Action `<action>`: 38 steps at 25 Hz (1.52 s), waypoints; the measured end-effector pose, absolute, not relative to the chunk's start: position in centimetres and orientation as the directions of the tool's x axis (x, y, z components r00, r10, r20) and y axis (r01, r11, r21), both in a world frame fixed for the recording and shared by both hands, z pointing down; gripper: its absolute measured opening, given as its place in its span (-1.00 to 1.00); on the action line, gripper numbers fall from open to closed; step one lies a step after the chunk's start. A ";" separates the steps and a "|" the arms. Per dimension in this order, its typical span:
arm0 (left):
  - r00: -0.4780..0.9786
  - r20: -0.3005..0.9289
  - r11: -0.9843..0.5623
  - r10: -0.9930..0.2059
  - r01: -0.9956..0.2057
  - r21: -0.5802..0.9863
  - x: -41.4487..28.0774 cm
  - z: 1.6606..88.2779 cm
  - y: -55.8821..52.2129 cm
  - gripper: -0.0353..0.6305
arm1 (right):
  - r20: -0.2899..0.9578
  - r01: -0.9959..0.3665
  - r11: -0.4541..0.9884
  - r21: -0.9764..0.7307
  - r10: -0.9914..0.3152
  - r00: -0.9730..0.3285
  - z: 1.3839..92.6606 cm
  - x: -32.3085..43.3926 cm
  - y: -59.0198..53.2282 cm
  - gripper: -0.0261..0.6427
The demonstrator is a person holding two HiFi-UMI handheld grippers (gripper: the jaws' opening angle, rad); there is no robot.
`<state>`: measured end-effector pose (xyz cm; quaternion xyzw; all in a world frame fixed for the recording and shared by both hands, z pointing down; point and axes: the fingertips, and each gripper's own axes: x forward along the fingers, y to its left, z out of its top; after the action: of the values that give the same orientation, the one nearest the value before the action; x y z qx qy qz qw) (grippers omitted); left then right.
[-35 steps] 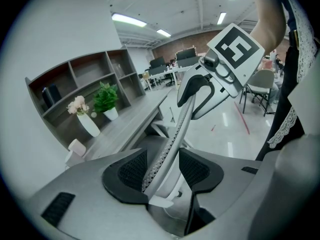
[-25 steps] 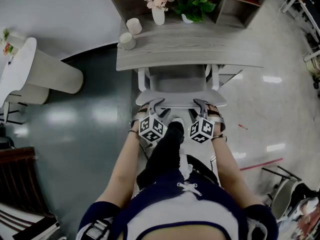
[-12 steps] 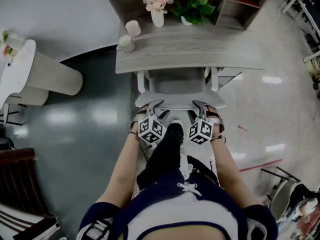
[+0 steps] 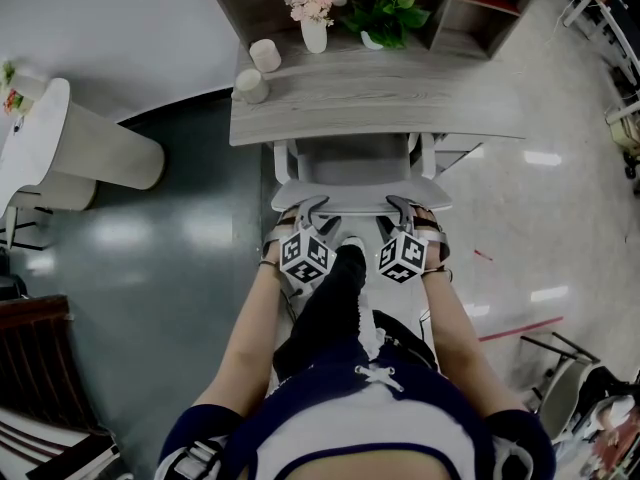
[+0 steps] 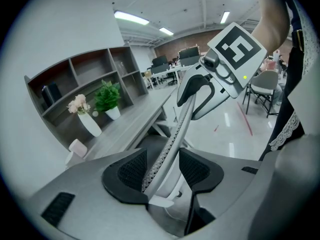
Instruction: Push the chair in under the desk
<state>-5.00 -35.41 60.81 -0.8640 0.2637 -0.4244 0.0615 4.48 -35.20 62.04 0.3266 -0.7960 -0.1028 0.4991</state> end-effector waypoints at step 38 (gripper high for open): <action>0.583 0.313 -0.555 -0.749 -0.811 0.182 -4.7 47.8 -25.7 -0.87 | 0.314 -0.826 0.528 -0.198 -0.764 -0.564 47.7 4.6 -25.4 -0.89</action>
<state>-4.69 -25.74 47.81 -0.8762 0.4453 -0.1001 -0.1549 4.56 -25.44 47.67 0.4574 -0.8689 0.1636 0.0948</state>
